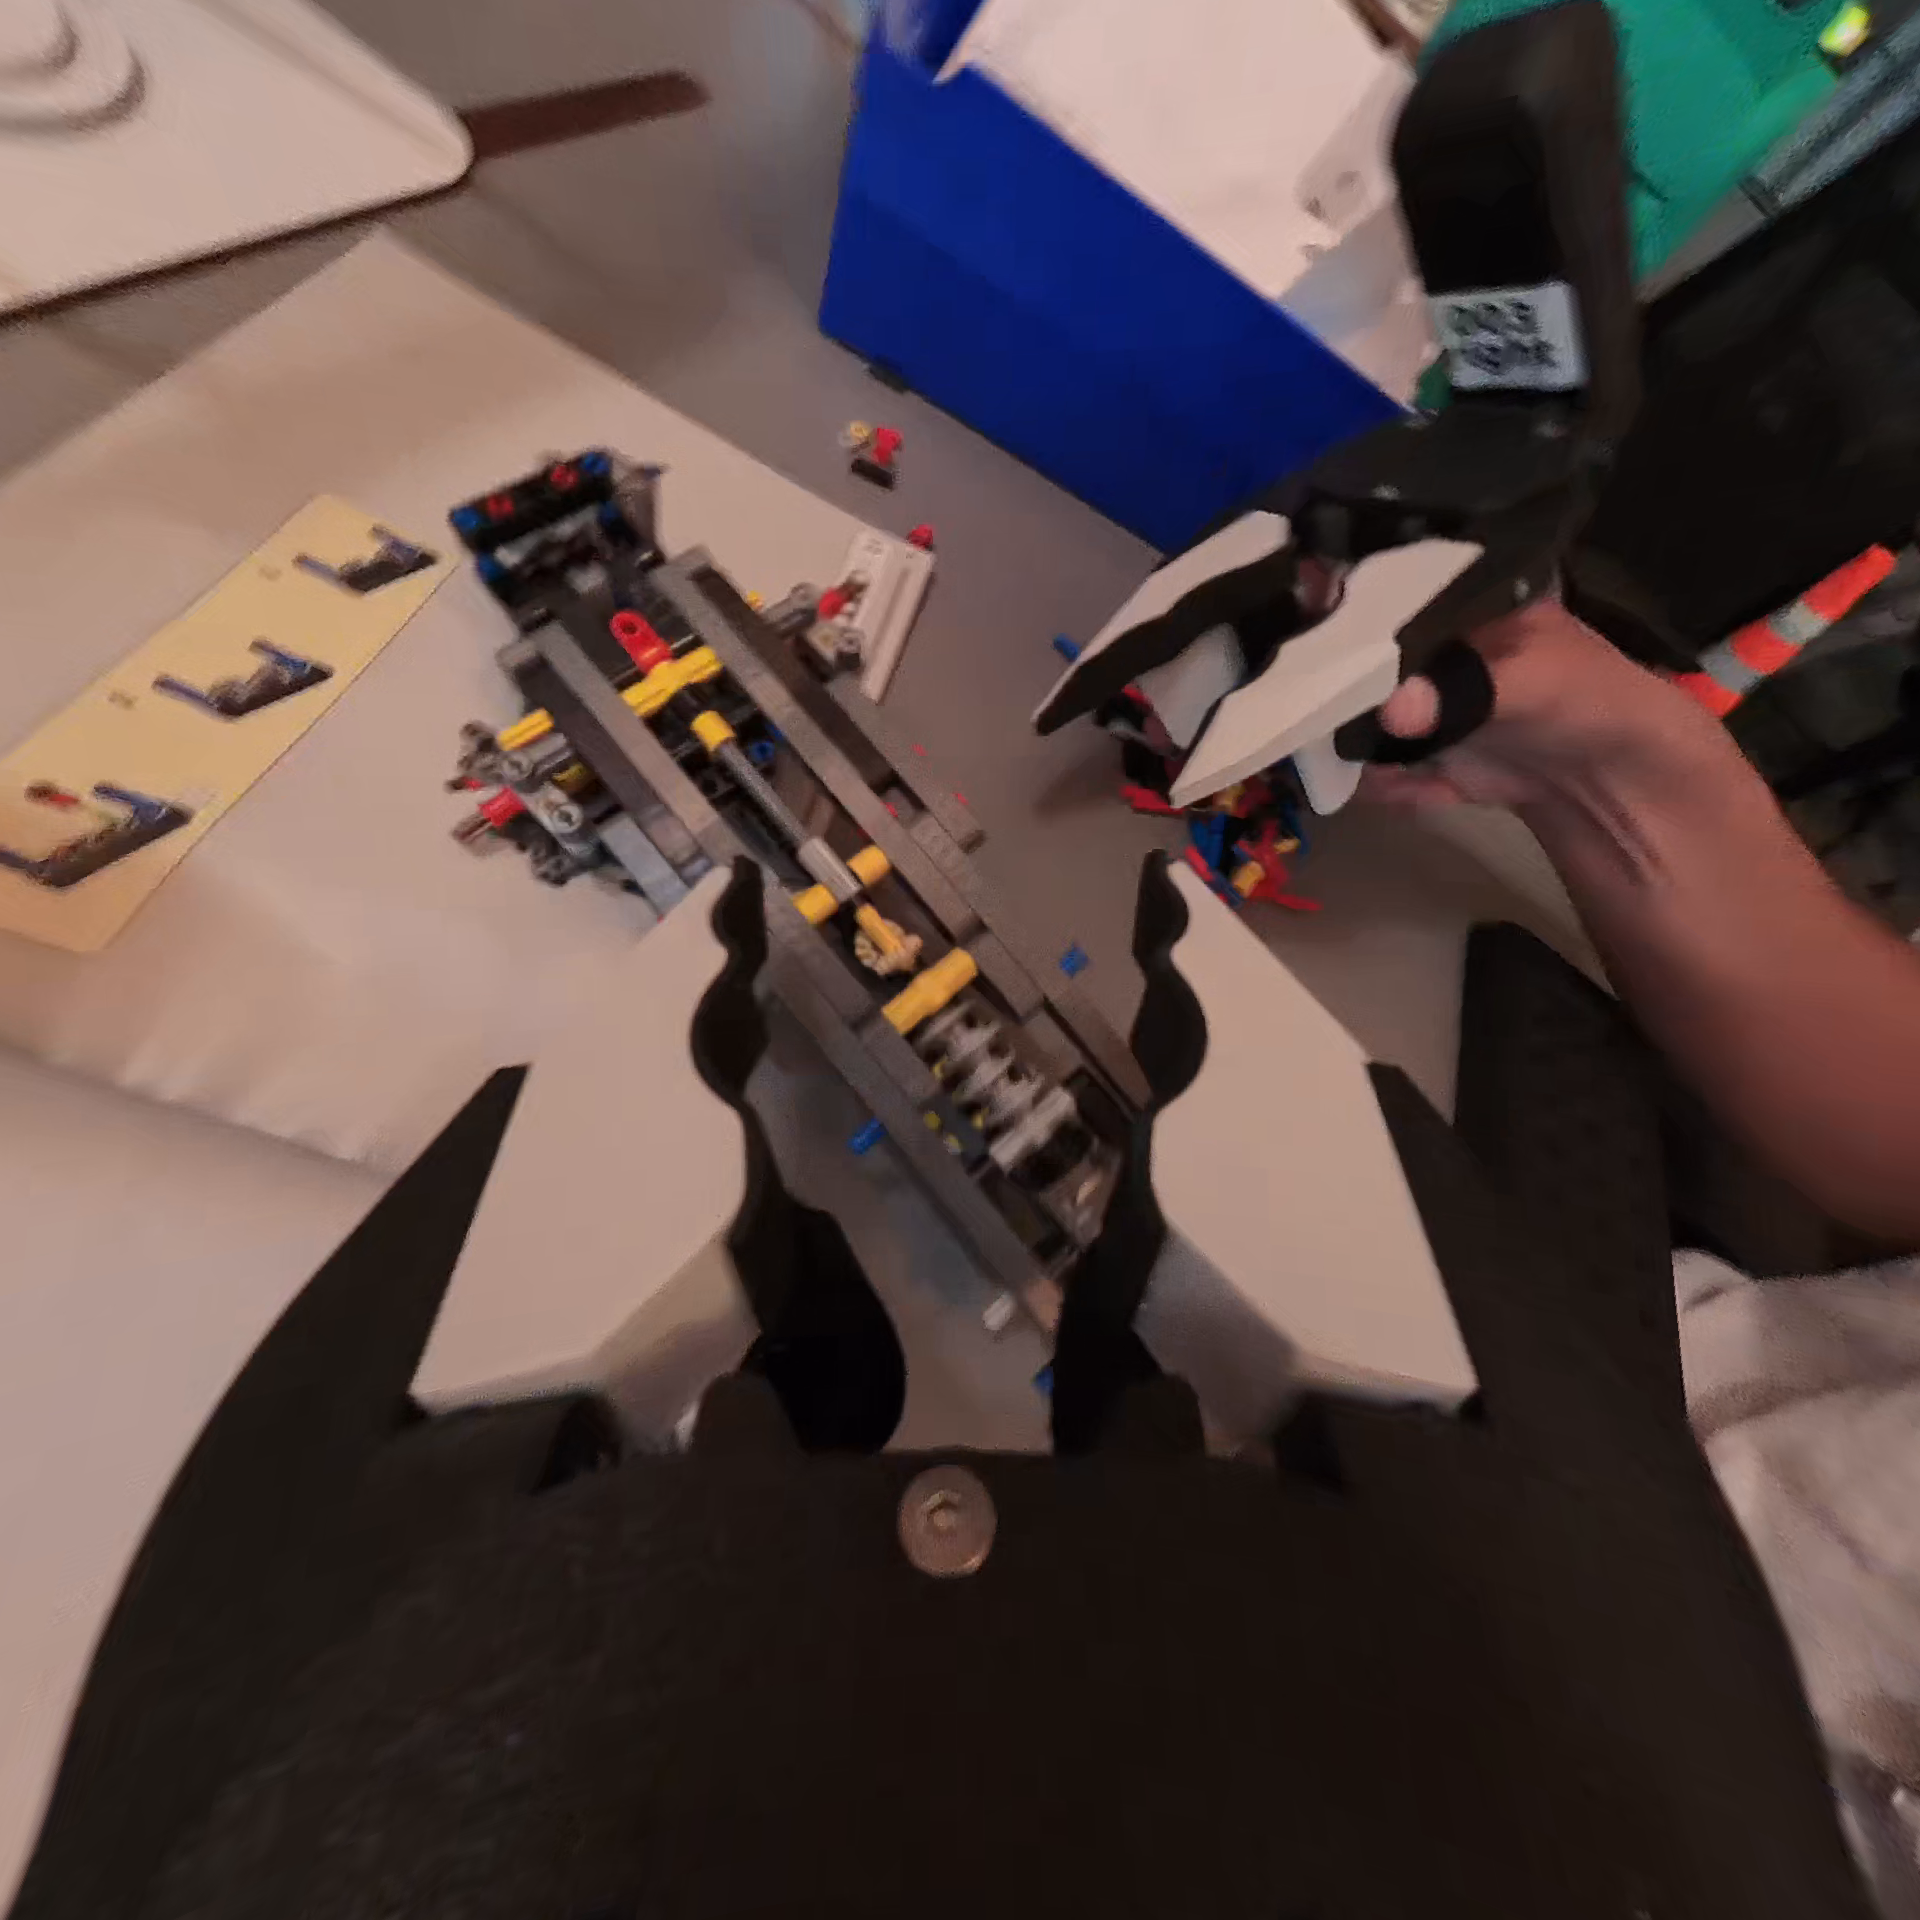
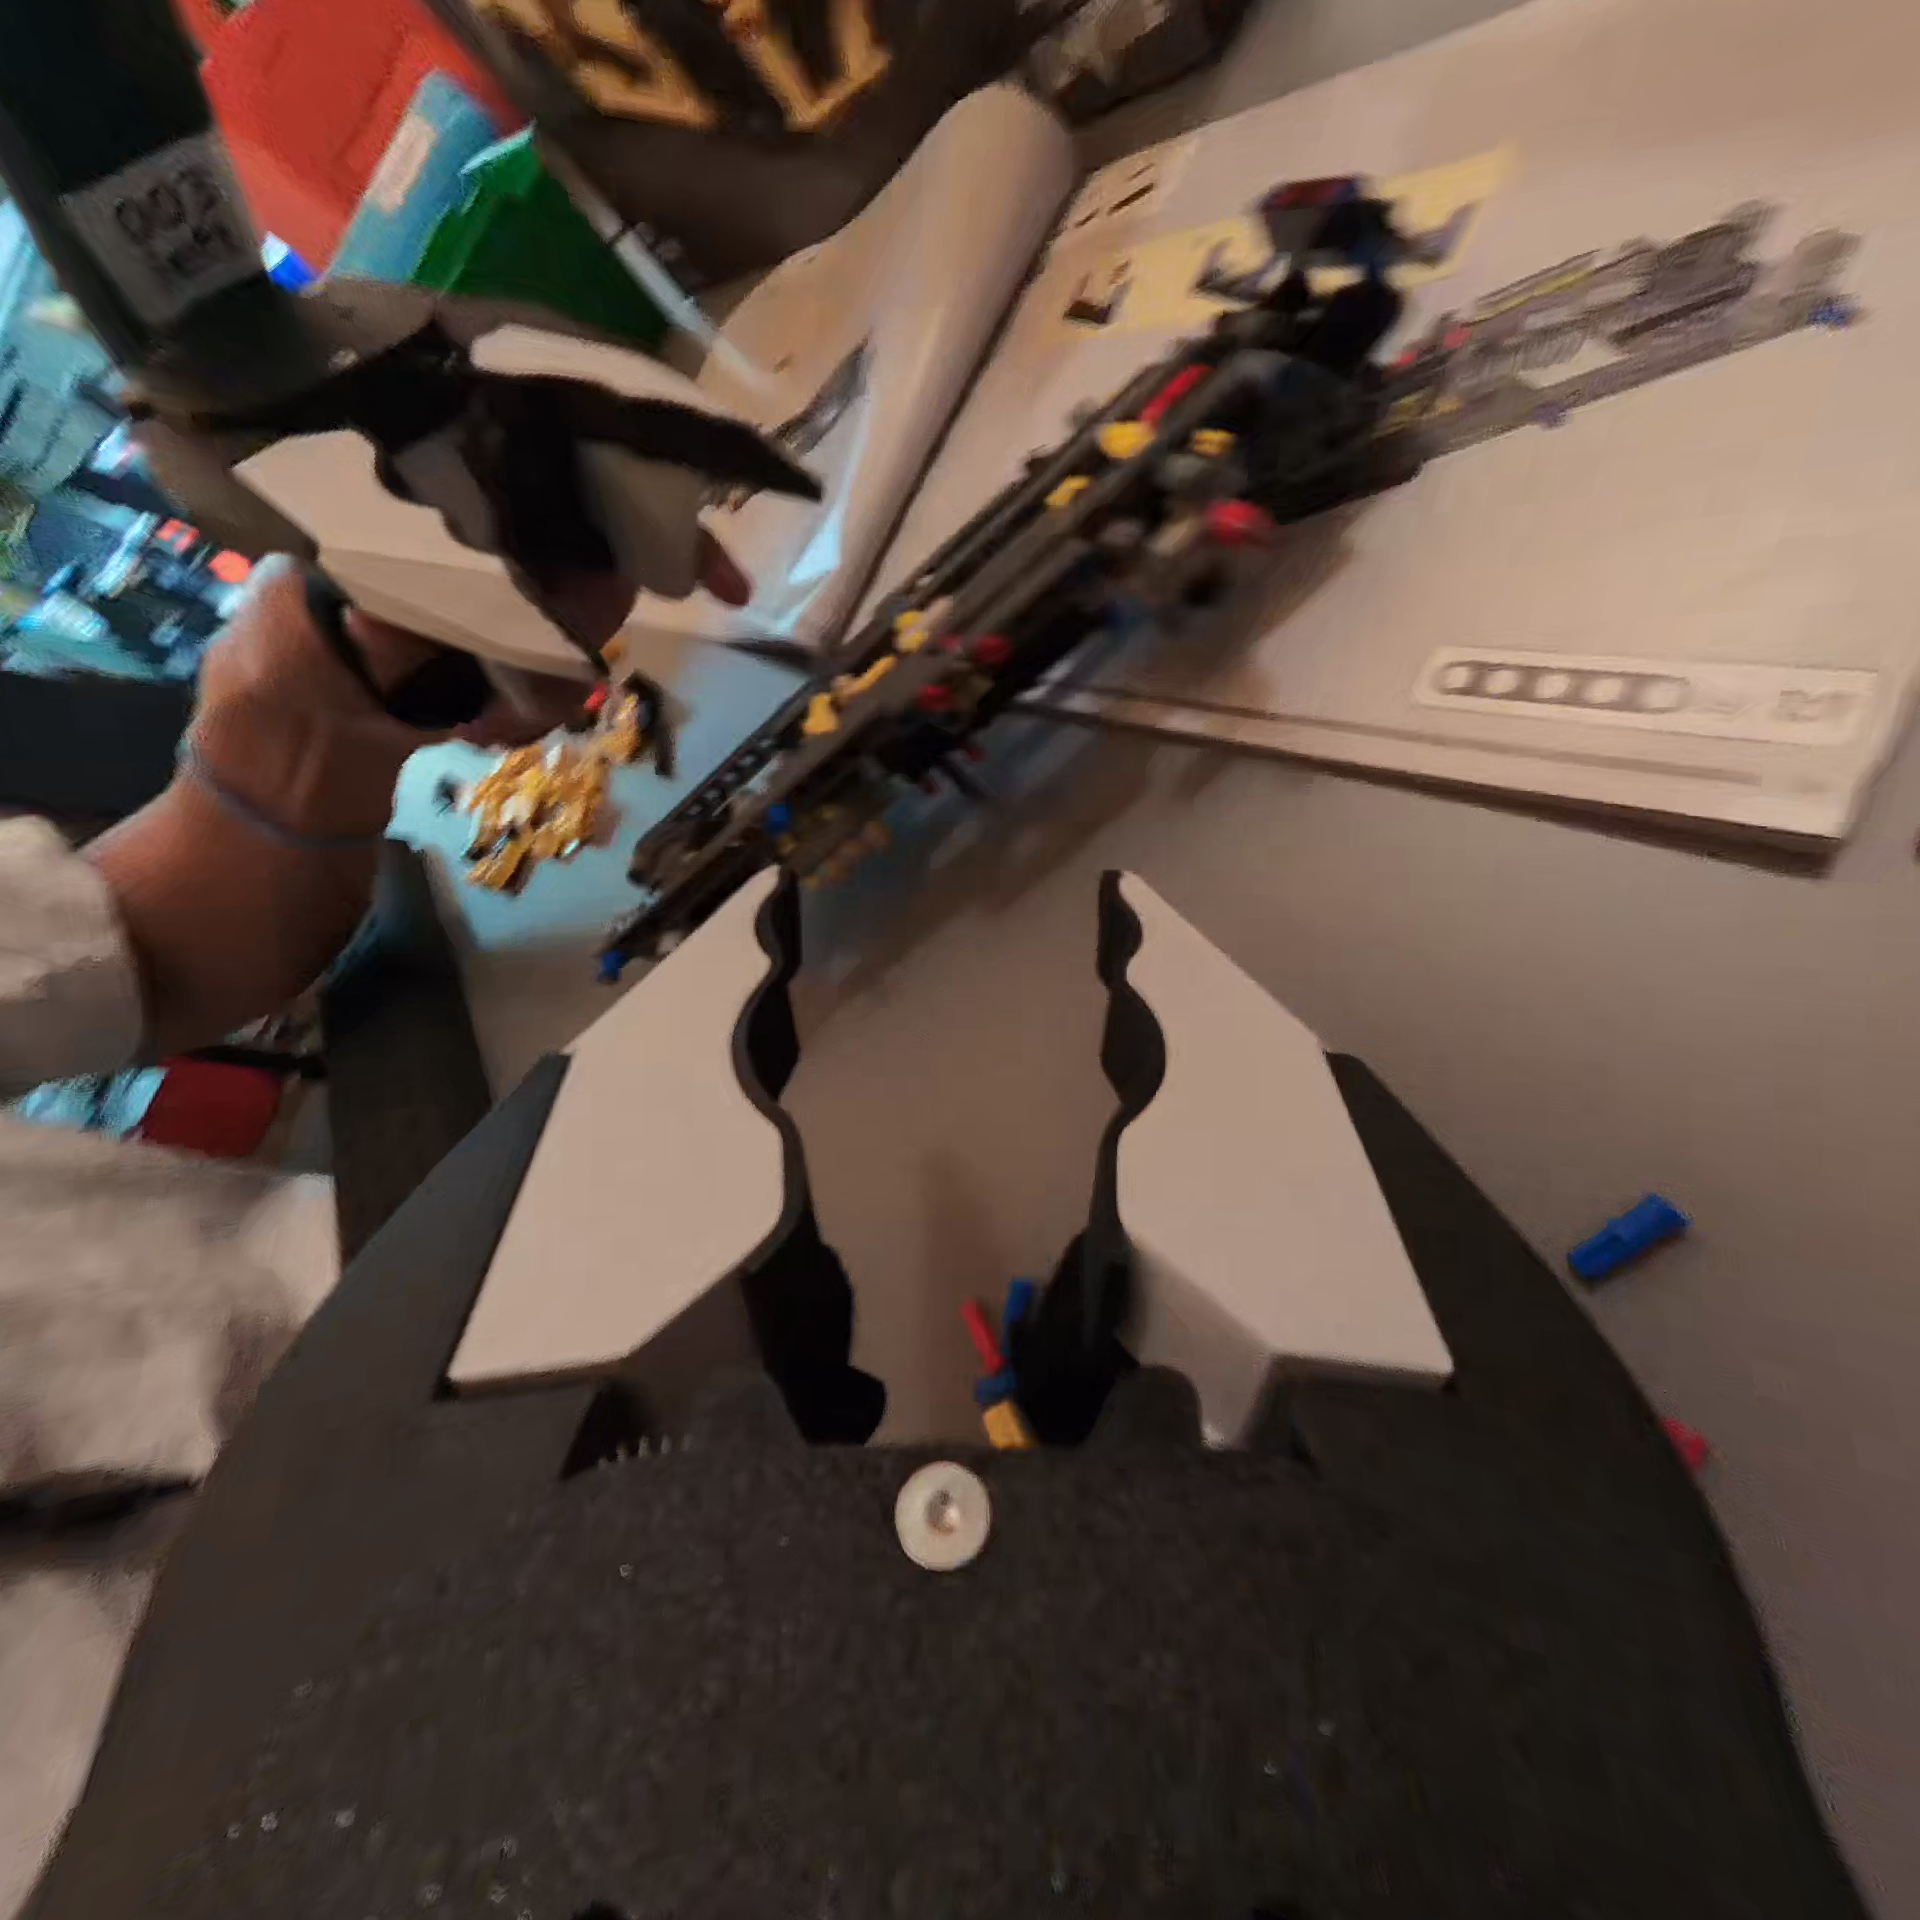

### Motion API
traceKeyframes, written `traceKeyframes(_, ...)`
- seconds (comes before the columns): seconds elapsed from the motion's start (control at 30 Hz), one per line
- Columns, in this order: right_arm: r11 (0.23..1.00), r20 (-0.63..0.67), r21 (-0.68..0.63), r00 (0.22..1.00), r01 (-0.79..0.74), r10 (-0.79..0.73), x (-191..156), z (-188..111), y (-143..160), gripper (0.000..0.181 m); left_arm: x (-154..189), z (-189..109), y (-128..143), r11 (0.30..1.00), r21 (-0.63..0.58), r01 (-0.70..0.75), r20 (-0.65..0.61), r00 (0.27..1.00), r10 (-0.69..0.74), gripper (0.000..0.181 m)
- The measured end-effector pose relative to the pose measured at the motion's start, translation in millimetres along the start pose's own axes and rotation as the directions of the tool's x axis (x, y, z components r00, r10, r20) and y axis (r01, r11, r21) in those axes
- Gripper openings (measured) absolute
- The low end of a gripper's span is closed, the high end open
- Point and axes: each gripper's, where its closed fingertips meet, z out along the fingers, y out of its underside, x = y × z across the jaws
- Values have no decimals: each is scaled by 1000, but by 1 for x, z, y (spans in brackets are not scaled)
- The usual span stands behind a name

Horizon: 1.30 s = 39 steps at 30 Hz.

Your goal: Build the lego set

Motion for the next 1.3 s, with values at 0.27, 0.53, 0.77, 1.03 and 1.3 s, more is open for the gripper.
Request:
traceKeyframes(0.27, 999, -53, -41, 998, -30, 27, 2, 33, -5, 56, -66, 14, 12, 946, -266, 186, 115, 980, -160, 63)
traceKeyframes(0.53, 938, 152, -42, 926, -345, 347, 4, 59, -27, 38, -41, 40, 18, 876, -307, 372, -160, 887, -433, 30)
traceKeyframes(0.77, 953, 185, 234, 954, 191, -236, -79, 20, -50, 6, 24, -23, -17, 1000, 29, 5, -332, 943, 5, 15)
traceKeyframes(1.03, 819, 170, 361, 832, 446, -528, -122, 2, -26, 6, 72, -68, -14, 956, 232, -182, -276, 930, 244, 36)
traceKeyframes(1.3, 753, 156, 361, 761, 550, -630, -134, 7, -11, 7, 105, -96, -52, 898, 353, -262, -220, 910, 352, 63)
